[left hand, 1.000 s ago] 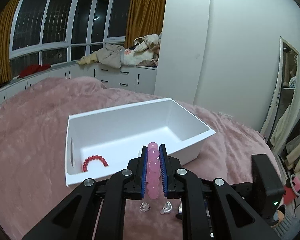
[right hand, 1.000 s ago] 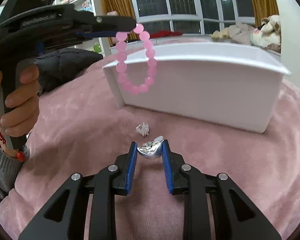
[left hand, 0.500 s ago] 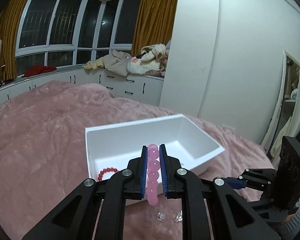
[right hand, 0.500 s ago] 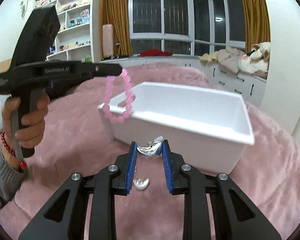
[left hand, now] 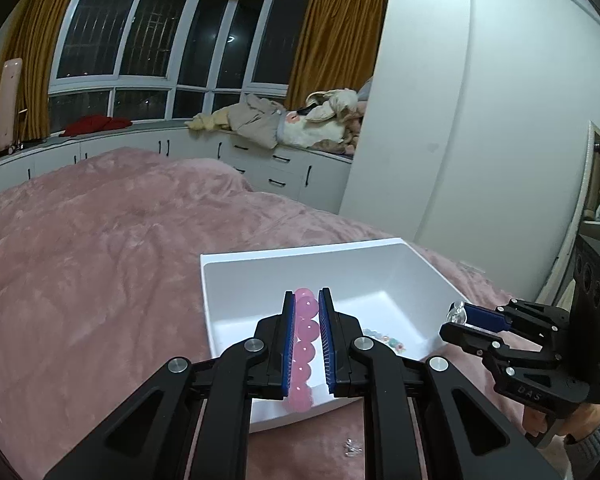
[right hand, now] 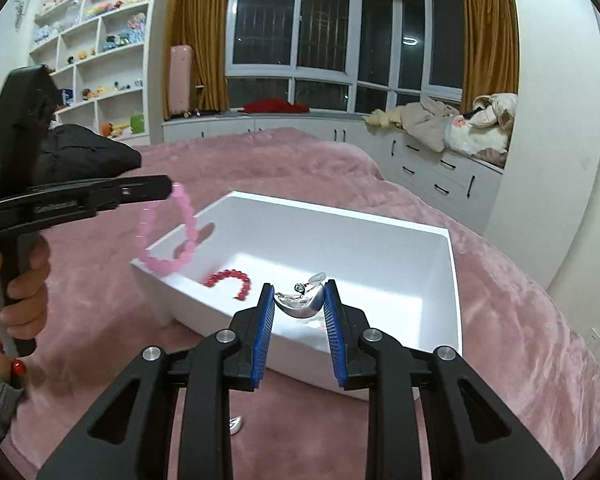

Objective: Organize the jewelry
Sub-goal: 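Lift the pink bracelet and silver earring and carry both over the box, then open both tools to drop the pink bracelet and silver earring into the box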

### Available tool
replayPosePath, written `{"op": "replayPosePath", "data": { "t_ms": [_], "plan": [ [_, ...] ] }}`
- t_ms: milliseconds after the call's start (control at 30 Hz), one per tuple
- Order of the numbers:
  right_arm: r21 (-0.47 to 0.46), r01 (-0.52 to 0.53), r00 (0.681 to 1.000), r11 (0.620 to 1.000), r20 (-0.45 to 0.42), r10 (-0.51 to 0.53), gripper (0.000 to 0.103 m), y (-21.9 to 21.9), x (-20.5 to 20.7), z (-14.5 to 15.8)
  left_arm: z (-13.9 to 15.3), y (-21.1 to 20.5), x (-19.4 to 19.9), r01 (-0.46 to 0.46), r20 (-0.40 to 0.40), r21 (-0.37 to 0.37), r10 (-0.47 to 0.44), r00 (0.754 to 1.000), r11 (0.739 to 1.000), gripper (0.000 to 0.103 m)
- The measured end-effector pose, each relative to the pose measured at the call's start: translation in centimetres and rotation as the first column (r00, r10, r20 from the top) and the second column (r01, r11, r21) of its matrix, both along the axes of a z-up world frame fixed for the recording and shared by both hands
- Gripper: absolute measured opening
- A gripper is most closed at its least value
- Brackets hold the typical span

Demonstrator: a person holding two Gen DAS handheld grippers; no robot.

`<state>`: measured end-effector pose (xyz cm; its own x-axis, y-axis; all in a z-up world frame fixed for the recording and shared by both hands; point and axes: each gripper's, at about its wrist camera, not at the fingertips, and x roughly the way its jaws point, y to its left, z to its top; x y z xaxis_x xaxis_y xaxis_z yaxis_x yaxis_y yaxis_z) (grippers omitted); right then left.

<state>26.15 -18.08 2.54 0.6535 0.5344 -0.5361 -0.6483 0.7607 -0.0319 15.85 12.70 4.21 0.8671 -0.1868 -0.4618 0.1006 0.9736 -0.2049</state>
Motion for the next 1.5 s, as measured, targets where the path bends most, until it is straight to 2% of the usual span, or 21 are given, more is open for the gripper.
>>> {"op": "replayPosePath", "data": {
  "t_ms": [333,700,1033,1100,1167,1233,1267,1333,1367,1400,1467,1500],
  "plan": [
    [-0.009,0.043,0.999,0.999,-0.030,-0.043,0.025,0.6,3.7,-1.6,-2.8,0.6,2.5,-0.026,-0.062,0.000,0.026,0.998,1.000,0.017],
    [-0.074,0.035,0.997,0.997,-0.073,-0.041,0.025,3.1,6.1,-3.3,-6.6,1.6,5.1,-0.055,-0.148,0.009,0.056,0.987,0.998,0.017],
    [-0.067,0.048,0.993,0.997,-0.101,-0.055,0.026,3.0,6.9,-3.6,-6.7,1.4,5.2,-0.052,-0.154,0.006,0.053,0.987,0.999,0.017],
    [-0.064,0.054,0.993,0.996,-0.104,-0.060,0.031,2.8,6.9,-3.6,-6.7,1.3,5.1,-0.045,-0.155,-0.005,0.044,0.987,0.999,0.017],
    [-0.060,0.059,0.993,0.996,-0.099,-0.064,0.041,2.4,6.8,-3.4,-6.6,1.0,4.9,-0.044,-0.152,-0.002,0.043,0.987,0.999,0.018],
    [-0.055,0.058,0.993,0.997,-0.098,-0.063,0.044,2.1,6.5,-3.3,-6.4,1.0,4.7,-0.042,-0.147,-0.005,0.041,0.988,0.999,0.022],
    [-0.051,0.059,0.993,0.997,-0.095,-0.064,0.051,1.9,6.4,-3.2,-6.2,1.1,4.5,-0.040,-0.139,-0.014,0.037,0.990,0.999,0.028],
    [-0.034,0.057,0.995,0.998,-0.084,-0.059,0.063,1.4,5.8,-2.9,-5.7,1.1,4.0,-0.046,-0.124,-0.022,0.042,0.991,0.999,0.048],
    [-0.023,0.051,0.995,0.998,-0.079,-0.053,0.066,1.1,5.4,-2.8,-5.4,1.1,3.7,-0.066,-0.109,-0.020,0.063,0.992,0.998,0.070],
    [-0.015,0.047,0.996,0.999,-0.075,-0.048,0.069,0.8,5.0,-2.6,-5.1,1.0,3.2,-0.085,-0.092,-0.013,0.084,0.992,0.996,0.077],
    [0.013,0.028,0.998,1.000,-0.057,-0.027,0.081,0.1,3.6,-2.1,-4.7,0.8,2.7,-0.076,-0.074,-0.010,0.075,0.994,0.997,0.077],
    [0.033,0.018,0.999,0.999,-0.046,-0.016,0.083,-0.3,2.8,-1.9,-4.5,0.7,2.5,-0.065,-0.073,-0.011,0.064,0.995,0.998,0.078]
  ]
}}
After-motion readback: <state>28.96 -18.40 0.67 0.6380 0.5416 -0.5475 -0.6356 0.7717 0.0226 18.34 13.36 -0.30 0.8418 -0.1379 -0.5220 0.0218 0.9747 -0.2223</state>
